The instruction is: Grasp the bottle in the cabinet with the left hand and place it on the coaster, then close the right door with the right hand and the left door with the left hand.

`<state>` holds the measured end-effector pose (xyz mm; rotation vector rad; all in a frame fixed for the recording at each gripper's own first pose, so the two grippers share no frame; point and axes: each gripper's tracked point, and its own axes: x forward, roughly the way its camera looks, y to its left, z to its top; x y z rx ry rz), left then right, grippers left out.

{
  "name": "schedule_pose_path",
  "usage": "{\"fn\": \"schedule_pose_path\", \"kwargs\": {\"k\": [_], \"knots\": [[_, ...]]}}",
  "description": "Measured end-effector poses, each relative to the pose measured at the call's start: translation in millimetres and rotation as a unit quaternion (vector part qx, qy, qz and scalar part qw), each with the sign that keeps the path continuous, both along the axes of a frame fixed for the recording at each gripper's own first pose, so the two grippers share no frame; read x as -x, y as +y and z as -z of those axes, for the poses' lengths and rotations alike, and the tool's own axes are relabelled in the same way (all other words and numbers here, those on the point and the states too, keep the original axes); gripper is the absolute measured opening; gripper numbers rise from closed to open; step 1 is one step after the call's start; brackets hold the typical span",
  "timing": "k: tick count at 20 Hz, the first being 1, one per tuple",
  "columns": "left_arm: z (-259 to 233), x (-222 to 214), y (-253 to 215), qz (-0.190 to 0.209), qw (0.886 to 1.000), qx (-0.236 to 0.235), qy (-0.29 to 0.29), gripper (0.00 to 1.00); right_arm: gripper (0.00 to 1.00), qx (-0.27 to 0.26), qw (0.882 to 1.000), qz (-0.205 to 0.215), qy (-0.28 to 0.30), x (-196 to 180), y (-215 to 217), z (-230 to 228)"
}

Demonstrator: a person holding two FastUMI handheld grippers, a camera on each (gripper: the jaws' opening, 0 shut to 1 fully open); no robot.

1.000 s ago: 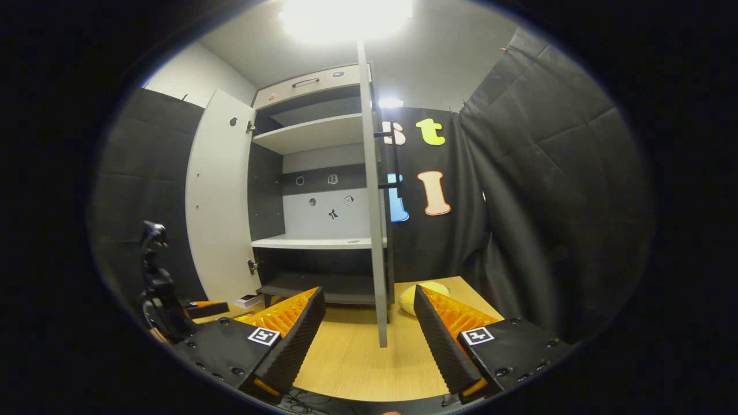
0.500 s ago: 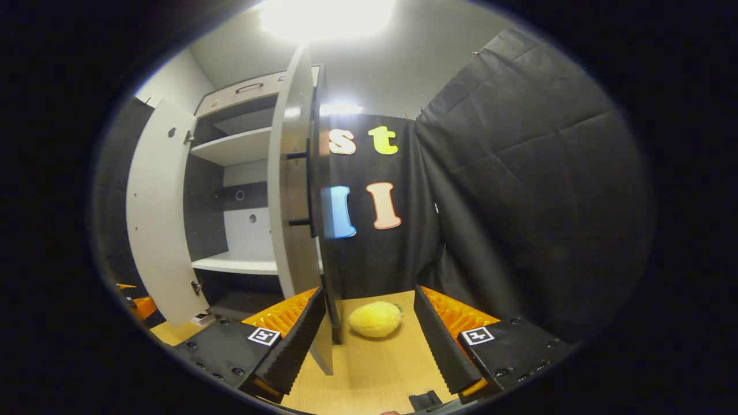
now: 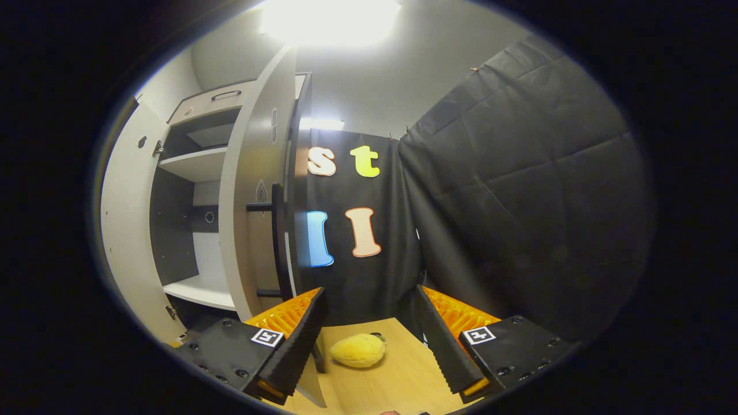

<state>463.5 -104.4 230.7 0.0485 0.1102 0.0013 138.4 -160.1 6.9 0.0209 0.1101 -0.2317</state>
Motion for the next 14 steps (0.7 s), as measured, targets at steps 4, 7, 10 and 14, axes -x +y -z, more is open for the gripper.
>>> {"fn": "schedule_pose_path", "kwargs": {"k": [4, 7, 10, 14], "knots": [[1, -7, 35, -0.022, 1.000, 0.003, 0.000, 0.97, 0.96, 0.029, 1.000, 0.006, -0.007, -14, 10, -16], [4, -13, 58, -0.033, 0.999, 0.010, 0.001, 0.97, 0.97, 0.055, 0.998, 0.017, 0.009, -18, 17, -13], [6, -19, 79, -0.041, 0.999, 0.008, 0.002, 0.97, 0.95, 0.079, 0.996, 0.031, 0.004, -16, 24, -19], [11, -27, 101, -0.044, 0.999, 0.005, 0.005, 0.97, 0.91, 0.069, 0.997, 0.042, 0.005, -14, 30, -18]]}}
